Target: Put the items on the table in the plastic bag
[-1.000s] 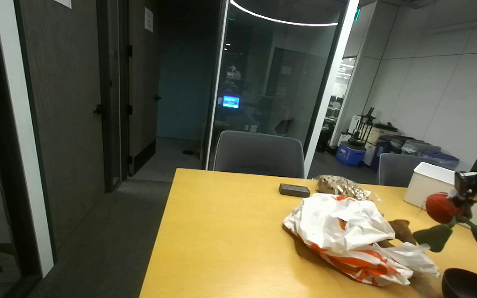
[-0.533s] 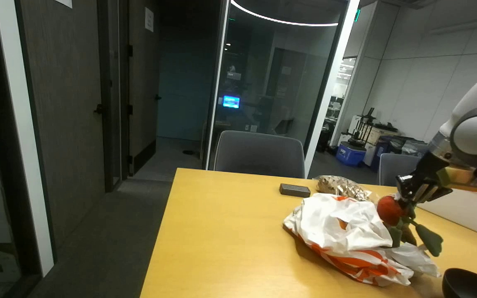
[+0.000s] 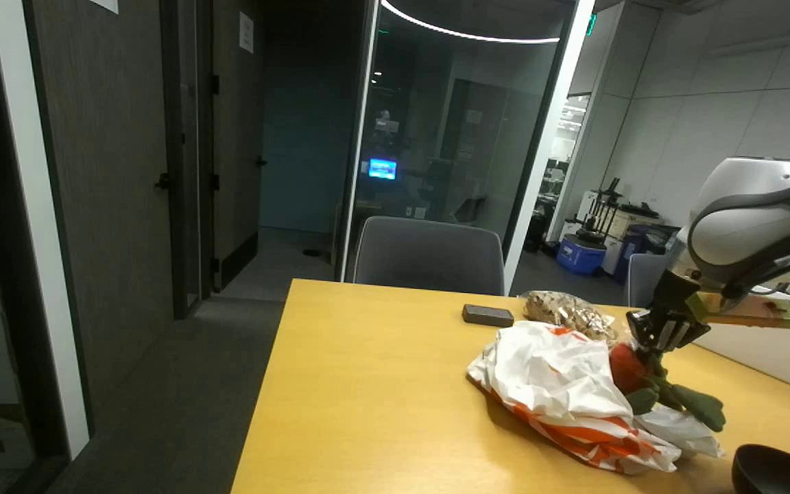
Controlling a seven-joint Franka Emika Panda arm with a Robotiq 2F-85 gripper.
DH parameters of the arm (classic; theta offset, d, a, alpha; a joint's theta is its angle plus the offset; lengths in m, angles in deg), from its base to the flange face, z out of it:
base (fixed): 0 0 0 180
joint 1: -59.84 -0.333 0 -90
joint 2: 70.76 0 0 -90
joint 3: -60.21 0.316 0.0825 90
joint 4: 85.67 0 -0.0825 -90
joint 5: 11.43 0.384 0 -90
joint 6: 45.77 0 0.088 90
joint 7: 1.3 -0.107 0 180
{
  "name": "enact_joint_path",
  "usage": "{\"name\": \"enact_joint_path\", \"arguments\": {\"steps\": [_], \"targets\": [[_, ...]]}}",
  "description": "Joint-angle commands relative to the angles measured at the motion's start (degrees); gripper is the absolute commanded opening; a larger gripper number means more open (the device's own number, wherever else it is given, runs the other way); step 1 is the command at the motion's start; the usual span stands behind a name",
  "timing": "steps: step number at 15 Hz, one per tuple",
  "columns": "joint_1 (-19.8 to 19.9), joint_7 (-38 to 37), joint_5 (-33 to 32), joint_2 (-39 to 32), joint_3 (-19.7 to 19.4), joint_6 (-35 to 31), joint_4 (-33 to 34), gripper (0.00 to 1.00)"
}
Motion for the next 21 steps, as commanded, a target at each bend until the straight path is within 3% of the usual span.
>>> {"name": "enact_joint_path", "arguments": {"steps": [1,7,8,10,17,18,21], "targets": [[-2.84,5.03,0.68,0.8,0.29,1.94,1.01,0.12],[-5.16,7.48,0.08,-3.11,0.55,4.91,3.15,0.12],[-5.36,7.19,-0.3,-3.59,0.49,5.26,3.39,0.37],[-5.5,7.42,-0.33,-4.49,0.37,6.09,4.02,0.41],[-5.15,-1.88,-6.45,0.0,-1.72,12.07,3.95,0.94],[-4.91,-2.95,-6.76,0.7,-2.09,13.24,3.98,0.99],[-4.01,-6.37,-7.39,1.98,-3.17,18.46,4.42,1.0]]}}
